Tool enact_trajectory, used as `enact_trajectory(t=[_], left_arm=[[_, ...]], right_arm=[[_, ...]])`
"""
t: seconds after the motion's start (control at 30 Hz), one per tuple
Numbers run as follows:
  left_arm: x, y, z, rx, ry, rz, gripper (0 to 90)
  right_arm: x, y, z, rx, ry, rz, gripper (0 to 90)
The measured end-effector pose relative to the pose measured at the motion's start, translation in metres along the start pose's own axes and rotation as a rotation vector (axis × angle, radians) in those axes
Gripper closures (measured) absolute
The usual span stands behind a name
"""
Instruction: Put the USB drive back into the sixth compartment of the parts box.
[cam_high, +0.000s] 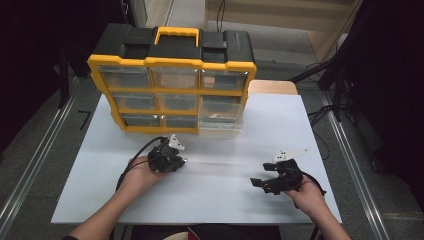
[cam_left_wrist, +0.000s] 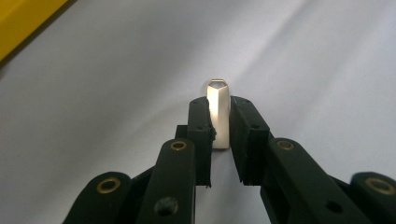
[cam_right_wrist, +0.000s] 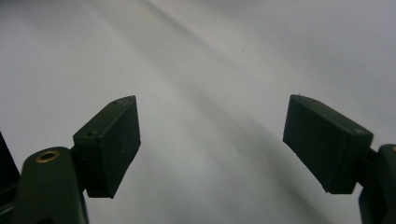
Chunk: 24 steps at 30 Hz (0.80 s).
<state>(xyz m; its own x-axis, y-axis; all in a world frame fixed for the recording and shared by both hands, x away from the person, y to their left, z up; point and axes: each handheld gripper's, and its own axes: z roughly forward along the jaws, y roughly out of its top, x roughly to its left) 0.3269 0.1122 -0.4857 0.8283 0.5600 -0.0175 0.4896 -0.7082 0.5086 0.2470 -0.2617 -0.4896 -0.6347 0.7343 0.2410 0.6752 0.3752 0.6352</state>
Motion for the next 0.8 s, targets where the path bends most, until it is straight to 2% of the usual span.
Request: enact_trajectory(t=[0.17, 0.23, 0.33, 0.37, 0.4, 0.8], left_arm=[[0.009, -0.002, -0.001, -0.023, -0.067, -0.07, 80.0], [0.011, -0.003, -0.003, -0.005, -0.077, -0.059, 80.0], [0.011, -0.004, -0.006, -0.021, -0.084, -0.077, 80.0], [0.013, -0.004, -0.008, -0.011, -0.085, -0.063, 80.0], [0.012, -0.004, -0.009, -0.025, -0.086, -0.08, 80.0], [0.017, -0.005, -0.022, -0.05, -0.111, -0.104, 80.0]], right_arm=[[0.0, 0.0, -0.001, -0.003, -0.001, 0.004, 17.1], [0.0, 0.0, -0.001, -0.004, -0.003, 0.002, 17.1], [0.0, 0.0, -0.001, -0.006, -0.003, -0.001, 17.1], [0.0, 0.0, -0.001, -0.007, -0.002, 0.002, 17.1], [0.0, 0.0, -0.001, -0.006, -0.001, 0.0, 17.1], [0.0, 0.0, -0.002, -0.008, -0.002, 0.002, 17.1]])
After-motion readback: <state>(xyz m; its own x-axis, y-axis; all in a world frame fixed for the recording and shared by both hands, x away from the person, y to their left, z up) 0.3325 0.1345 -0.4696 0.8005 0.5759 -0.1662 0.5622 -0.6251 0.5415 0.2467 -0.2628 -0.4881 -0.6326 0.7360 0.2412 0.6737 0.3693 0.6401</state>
